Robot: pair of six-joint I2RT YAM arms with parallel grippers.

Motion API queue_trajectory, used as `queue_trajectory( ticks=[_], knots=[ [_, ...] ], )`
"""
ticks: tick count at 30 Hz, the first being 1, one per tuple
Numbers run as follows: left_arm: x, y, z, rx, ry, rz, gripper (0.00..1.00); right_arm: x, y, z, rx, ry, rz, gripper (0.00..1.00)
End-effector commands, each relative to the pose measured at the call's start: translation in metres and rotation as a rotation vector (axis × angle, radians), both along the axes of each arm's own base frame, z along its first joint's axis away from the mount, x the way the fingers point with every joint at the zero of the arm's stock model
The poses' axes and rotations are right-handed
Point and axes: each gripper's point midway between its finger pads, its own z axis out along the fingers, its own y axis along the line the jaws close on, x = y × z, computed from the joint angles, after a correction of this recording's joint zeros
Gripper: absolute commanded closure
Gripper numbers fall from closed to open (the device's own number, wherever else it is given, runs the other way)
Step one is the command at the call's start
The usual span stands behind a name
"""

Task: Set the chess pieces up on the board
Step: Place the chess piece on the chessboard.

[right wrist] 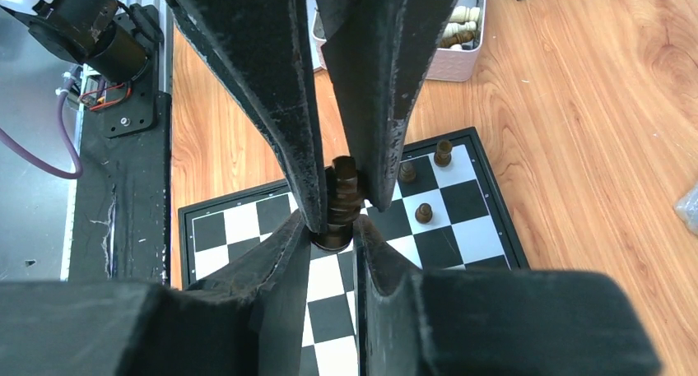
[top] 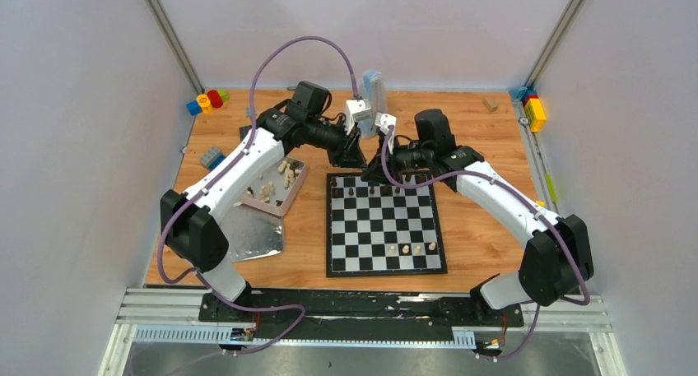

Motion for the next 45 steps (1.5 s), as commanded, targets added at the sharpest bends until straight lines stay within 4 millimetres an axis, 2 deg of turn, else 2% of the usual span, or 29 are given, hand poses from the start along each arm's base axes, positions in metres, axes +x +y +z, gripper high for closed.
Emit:
queue_trajectory(
  ticks=[1, 3, 8, 12, 16, 17, 18, 19, 20, 24, 32, 37, 45],
  knots=[
    [0.007, -0.004, 0.013, -0.016, -0.057, -0.009, 0.78, -0.001, 0.001, 0.010, 0.017, -0.052, 0.011, 0.93],
    [0.009, -0.003, 0.011, -0.010, -0.065, -0.002, 0.86, 0.002, -0.001, 0.009, 0.006, -0.063, -0.011, 0.83],
    [0.023, -0.003, 0.011, -0.006, -0.134, 0.048, 0.95, 0.013, -0.015, 0.008, -0.032, -0.093, -0.100, 0.51],
    [0.042, -0.003, 0.001, -0.001, -0.212, 0.096, 1.00, 0.021, -0.039, 0.004, -0.059, -0.099, -0.182, 0.37],
    [0.062, -0.006, -0.022, 0.011, -0.261, 0.139, 1.00, 0.027, -0.071, 0.003, -0.064, -0.105, -0.270, 0.34],
    [0.068, -0.009, -0.021, 0.000, -0.282, 0.145, 1.00, 0.030, -0.082, 0.005, -0.063, -0.109, -0.300, 0.34],
    [0.072, -0.009, -0.033, 0.014, -0.274, 0.150, 1.00, 0.031, -0.090, 0.006, -0.062, -0.113, -0.322, 0.34],
    [0.078, -0.012, -0.033, 0.002, -0.293, 0.154, 1.00, 0.032, -0.097, 0.007, -0.061, -0.118, -0.343, 0.34],
    [0.080, -0.014, -0.044, 0.008, -0.283, 0.154, 1.00, 0.033, -0.103, 0.008, -0.060, -0.123, -0.362, 0.34],
    [0.095, -0.026, -0.065, -0.013, -0.303, 0.161, 1.00, 0.032, -0.123, 0.011, -0.055, -0.131, -0.424, 0.34],
    [0.108, -0.044, -0.115, 0.024, -0.294, 0.148, 0.99, 0.031, -0.138, 0.004, -0.057, -0.118, -0.477, 0.34],
    [0.108, -0.049, -0.132, 0.027, -0.292, 0.139, 0.99, 0.031, -0.140, 0.000, -0.057, -0.108, -0.480, 0.34],
    [0.098, -0.051, -0.151, 0.049, -0.297, 0.118, 0.99, 0.032, -0.140, -0.003, -0.061, -0.101, -0.477, 0.34]
  ],
)
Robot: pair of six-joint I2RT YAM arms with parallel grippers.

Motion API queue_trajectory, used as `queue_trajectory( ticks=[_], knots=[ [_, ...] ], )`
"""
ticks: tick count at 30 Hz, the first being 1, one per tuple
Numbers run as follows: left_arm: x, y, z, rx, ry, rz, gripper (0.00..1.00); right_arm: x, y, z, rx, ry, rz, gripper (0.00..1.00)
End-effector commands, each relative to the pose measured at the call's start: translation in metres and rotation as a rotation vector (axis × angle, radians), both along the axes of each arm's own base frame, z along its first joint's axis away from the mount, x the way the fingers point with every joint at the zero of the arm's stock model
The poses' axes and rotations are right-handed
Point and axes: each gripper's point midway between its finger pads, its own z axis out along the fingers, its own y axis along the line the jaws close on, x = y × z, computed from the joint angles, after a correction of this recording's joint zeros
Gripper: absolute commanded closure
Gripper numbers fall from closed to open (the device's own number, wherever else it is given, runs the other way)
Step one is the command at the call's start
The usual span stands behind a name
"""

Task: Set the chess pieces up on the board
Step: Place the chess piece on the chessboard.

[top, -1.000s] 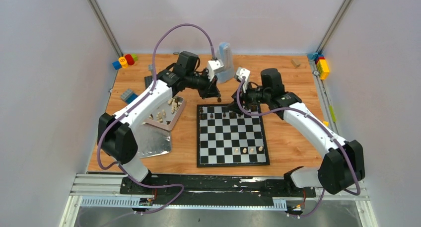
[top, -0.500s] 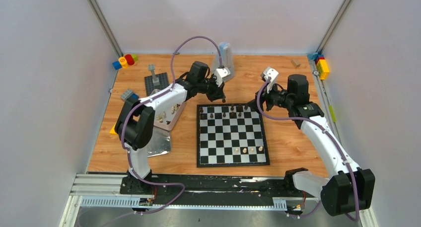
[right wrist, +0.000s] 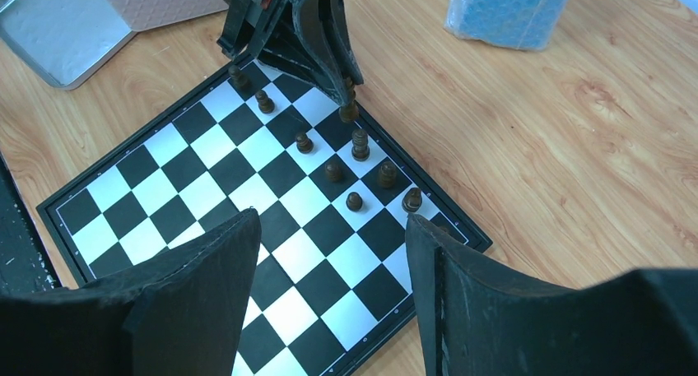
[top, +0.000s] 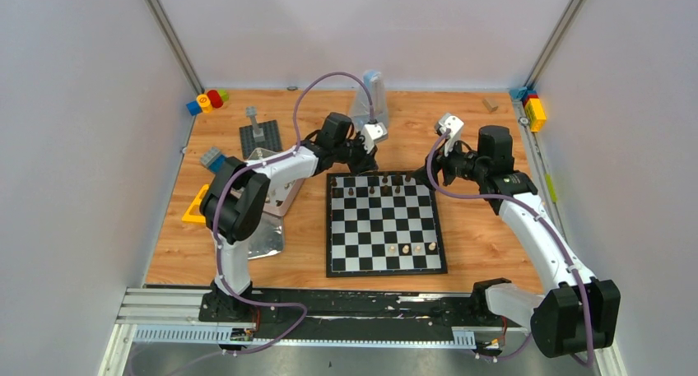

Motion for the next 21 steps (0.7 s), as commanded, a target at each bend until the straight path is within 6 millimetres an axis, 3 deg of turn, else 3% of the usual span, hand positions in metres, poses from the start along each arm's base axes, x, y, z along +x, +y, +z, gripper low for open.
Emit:
queue_trajectory(
  ticks=[1, 11, 21],
  knots=[
    [-0.001, -0.009, -0.002, -0.001, -0.070, -0.035, 0.99, 0.002, 0.000, 0.006, 0.008, -0.030, 0.006, 0.34],
    [-0.002, -0.006, -0.019, 0.044, -0.062, -0.022, 0.98, 0.001, 0.001, 0.005, 0.010, -0.027, 0.014, 0.34],
    [-0.004, -0.004, -0.020, 0.057, -0.059, -0.025, 0.97, 0.001, 0.001, 0.003, 0.009, -0.023, 0.018, 0.34]
  ],
)
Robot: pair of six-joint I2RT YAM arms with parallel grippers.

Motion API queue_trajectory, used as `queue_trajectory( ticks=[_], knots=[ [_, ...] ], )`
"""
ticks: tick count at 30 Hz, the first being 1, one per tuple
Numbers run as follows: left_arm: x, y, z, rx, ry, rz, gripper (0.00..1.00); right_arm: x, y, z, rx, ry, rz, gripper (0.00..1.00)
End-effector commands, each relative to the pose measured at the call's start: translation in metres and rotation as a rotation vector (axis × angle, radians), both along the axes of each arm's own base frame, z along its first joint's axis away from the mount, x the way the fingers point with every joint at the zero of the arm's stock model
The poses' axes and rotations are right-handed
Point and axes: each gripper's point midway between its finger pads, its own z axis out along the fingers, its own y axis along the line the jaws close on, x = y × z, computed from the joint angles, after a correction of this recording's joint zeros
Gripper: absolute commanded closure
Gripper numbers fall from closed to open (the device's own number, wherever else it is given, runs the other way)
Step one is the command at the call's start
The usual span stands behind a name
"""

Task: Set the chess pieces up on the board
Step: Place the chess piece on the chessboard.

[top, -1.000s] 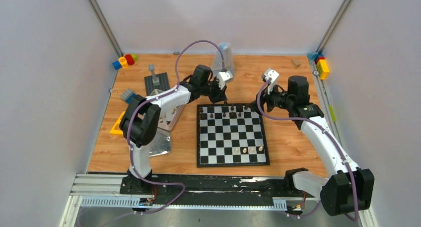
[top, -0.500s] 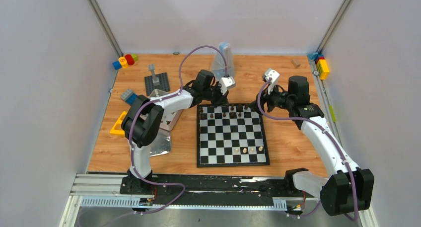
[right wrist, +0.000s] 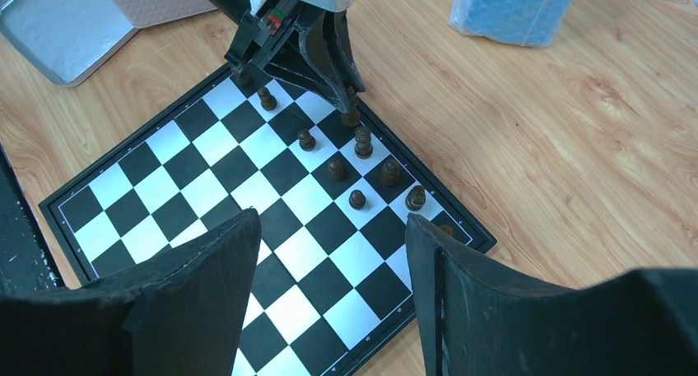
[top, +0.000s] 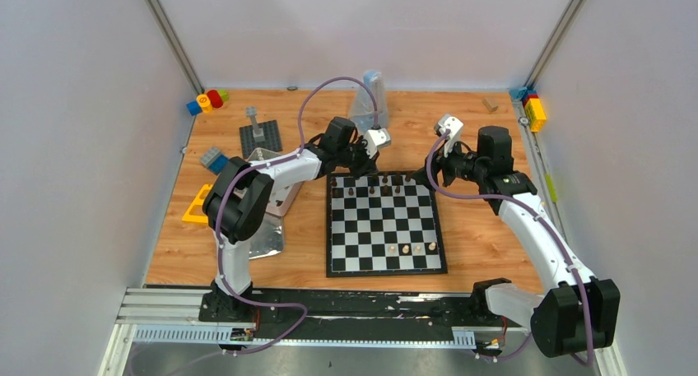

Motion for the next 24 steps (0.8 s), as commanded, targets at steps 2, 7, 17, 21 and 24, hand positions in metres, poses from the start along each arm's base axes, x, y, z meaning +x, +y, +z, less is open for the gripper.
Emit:
queue_trajectory(
  ticks=[2, 7, 17, 21, 24],
  knots=[
    [-0.001, -0.004, -0.002, -0.002, -0.026, -0.027, 0.97, 0.002, 0.001, 0.005, 0.009, -0.028, 0.017, 0.34],
    [-0.006, -0.001, -0.006, 0.017, -0.001, -0.033, 0.97, 0.002, 0.002, 0.004, 0.009, -0.022, 0.018, 0.34],
    [-0.009, -0.001, -0.009, 0.028, 0.008, -0.044, 0.97, 0.002, 0.002, 0.004, 0.009, -0.020, 0.020, 0.34],
    [-0.011, -0.002, -0.009, 0.028, 0.015, -0.050, 0.97, 0.002, 0.002, 0.002, 0.006, -0.016, 0.019, 0.34],
    [-0.012, -0.002, -0.009, 0.028, 0.019, -0.052, 0.96, 0.003, 0.001, 0.003, 0.006, -0.017, 0.018, 0.34]
  ],
)
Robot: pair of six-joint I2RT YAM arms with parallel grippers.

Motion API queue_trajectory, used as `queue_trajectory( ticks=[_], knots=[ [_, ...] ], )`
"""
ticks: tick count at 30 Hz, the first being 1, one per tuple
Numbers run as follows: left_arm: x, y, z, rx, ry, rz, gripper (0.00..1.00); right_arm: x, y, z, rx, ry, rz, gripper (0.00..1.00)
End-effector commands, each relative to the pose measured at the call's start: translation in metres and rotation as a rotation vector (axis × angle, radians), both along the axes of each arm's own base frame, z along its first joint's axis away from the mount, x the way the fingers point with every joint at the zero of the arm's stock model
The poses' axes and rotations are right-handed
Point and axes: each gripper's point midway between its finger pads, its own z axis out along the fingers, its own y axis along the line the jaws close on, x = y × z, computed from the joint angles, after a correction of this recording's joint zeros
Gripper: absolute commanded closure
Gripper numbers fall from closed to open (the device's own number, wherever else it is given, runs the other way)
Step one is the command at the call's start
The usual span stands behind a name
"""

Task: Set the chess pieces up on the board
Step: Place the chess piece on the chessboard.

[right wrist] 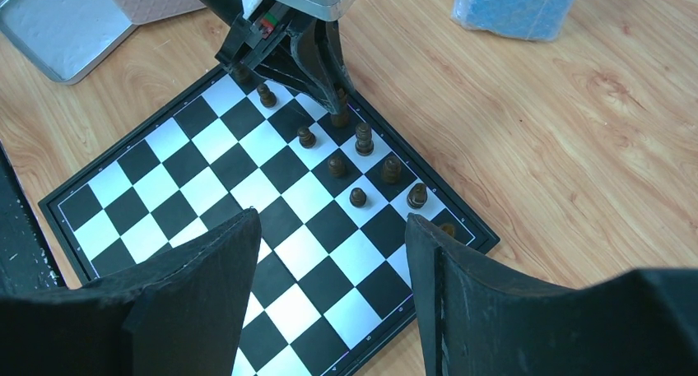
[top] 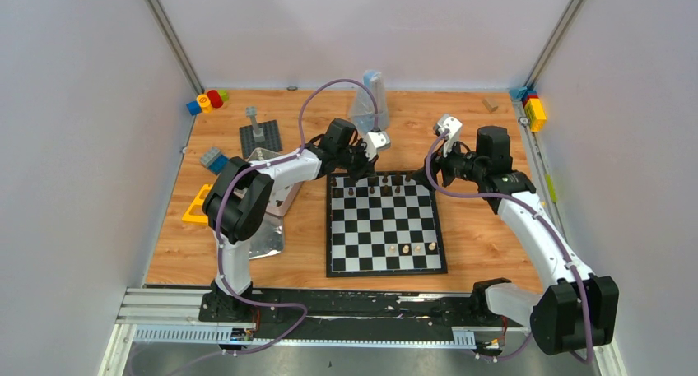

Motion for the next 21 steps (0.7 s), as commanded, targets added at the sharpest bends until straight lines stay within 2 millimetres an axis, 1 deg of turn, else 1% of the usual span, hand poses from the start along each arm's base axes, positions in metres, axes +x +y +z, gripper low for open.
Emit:
queue_trajectory(
  ticks=[1, 18, 21],
  knots=[
    [-0.0042, -0.0077, -0.0009, -0.007, -0.015, -0.045, 0.96, 0.0016, 0.0013, 0.0058, 0.007, -0.026, 0.018, 0.34],
    [-0.0076, -0.0123, -0.0009, -0.004, 0.001, -0.058, 0.92, 0.0027, 0.0014, 0.0043, 0.005, -0.020, 0.019, 0.34],
    [-0.0078, -0.0112, -0.0025, 0.004, 0.002, -0.057, 0.88, 0.0026, 0.0014, 0.0041, 0.004, -0.019, 0.019, 0.34]
  ],
)
